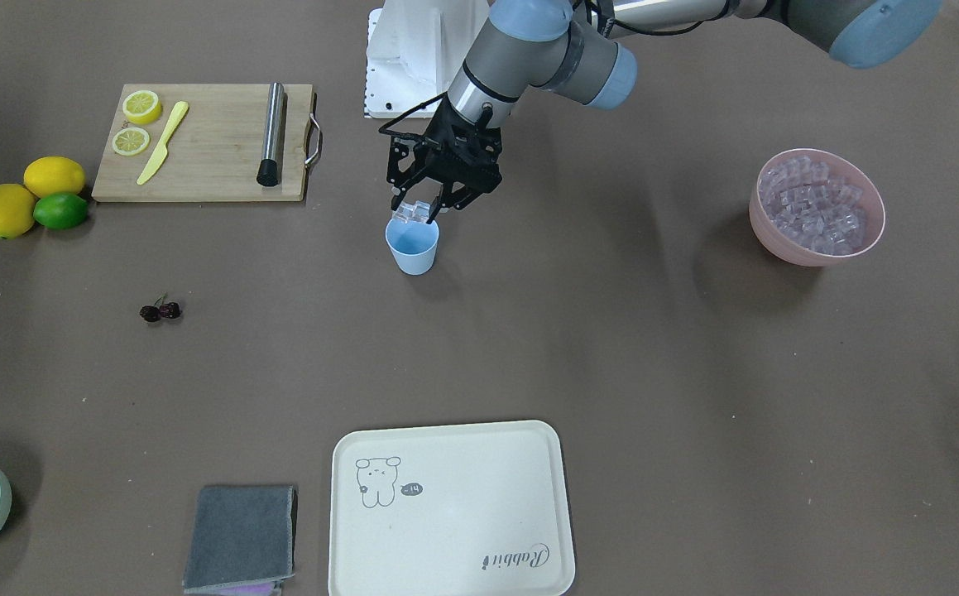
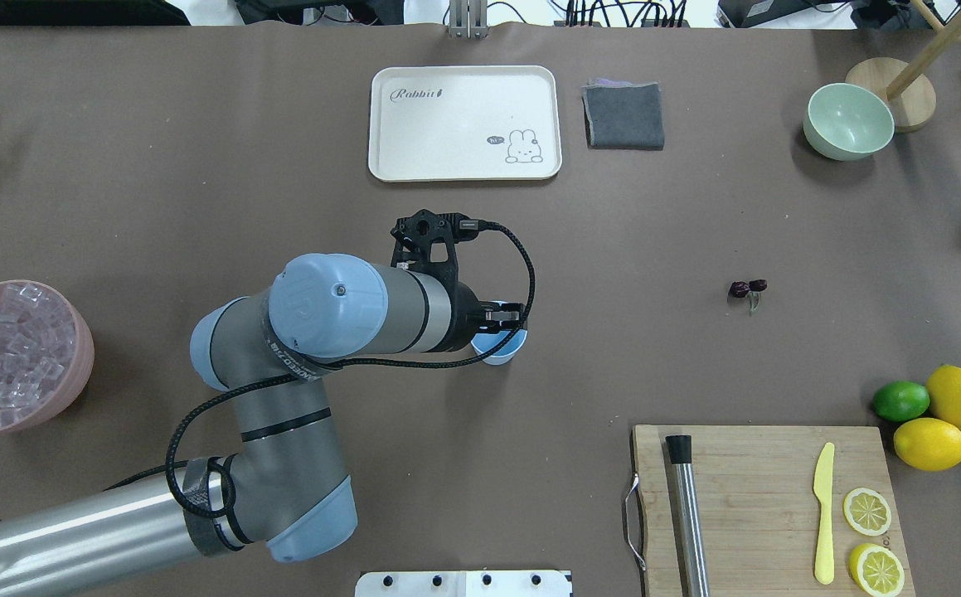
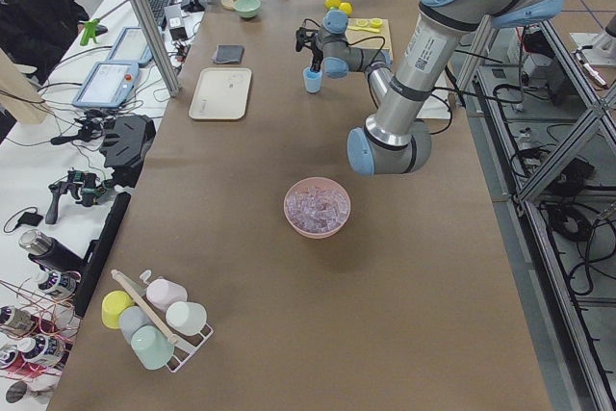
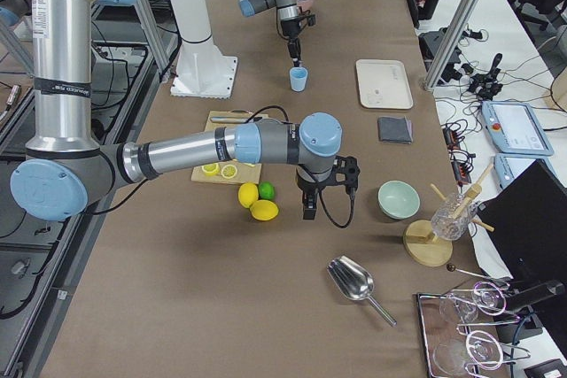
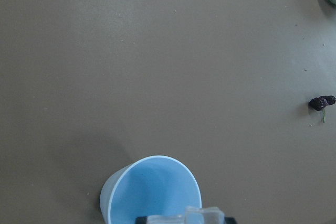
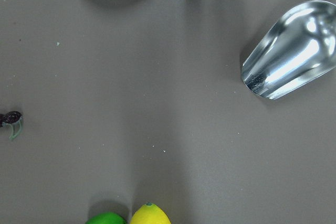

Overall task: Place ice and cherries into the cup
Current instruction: 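Lower the ice cube into the light-blue cup and open the left gripper, then move the left gripper back over the pink bowl of ice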

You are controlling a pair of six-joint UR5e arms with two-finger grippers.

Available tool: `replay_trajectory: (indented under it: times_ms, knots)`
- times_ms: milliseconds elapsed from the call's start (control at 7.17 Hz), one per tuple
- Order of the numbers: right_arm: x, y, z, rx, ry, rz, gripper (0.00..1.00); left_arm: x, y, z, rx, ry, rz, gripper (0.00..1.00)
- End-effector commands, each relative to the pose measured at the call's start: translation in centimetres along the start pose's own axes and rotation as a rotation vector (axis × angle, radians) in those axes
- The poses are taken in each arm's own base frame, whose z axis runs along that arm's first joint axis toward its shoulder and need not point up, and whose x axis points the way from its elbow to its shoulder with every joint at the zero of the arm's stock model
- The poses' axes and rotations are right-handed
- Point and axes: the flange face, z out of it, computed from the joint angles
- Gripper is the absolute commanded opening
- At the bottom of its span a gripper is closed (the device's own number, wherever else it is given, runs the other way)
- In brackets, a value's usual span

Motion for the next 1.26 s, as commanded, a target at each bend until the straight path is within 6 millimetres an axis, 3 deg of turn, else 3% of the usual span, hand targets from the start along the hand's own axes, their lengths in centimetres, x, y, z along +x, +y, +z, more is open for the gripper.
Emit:
replay_trajectory:
  times_ms: [0, 419, 558, 698, 1116]
  knots:
    - [0.3, 0.2, 0.2, -0.005, 0.000, 0.006, 1.00, 0.5, -0.2, 0.4, 0.010, -0.005, 0.002, 0.97]
    - [0.5, 0.2, 0.4, -0.008, 0.002, 0.010, 1.00, 0.3, -0.4, 0.3, 0.012, -0.004, 0.007, 0.98]
    - [0.5, 0.2, 0.4, -0.008, 0.002, 0.010, 1.00, 0.0, -1.5, -0.6, 0.016, -0.003, 0.003, 0.98]
    - [0.3, 0.2, 0.3, -0.006, 0.000, 0.008, 1.00, -1.8, -3.7, -2.2, -0.001, -0.011, -0.013, 0.98]
    - [0.0, -0.1, 0.0, 0.000, 0.000, 0.001, 1.00, -10.0, -7.4, -13.6, -0.065, -0.165, 0.047, 0.98]
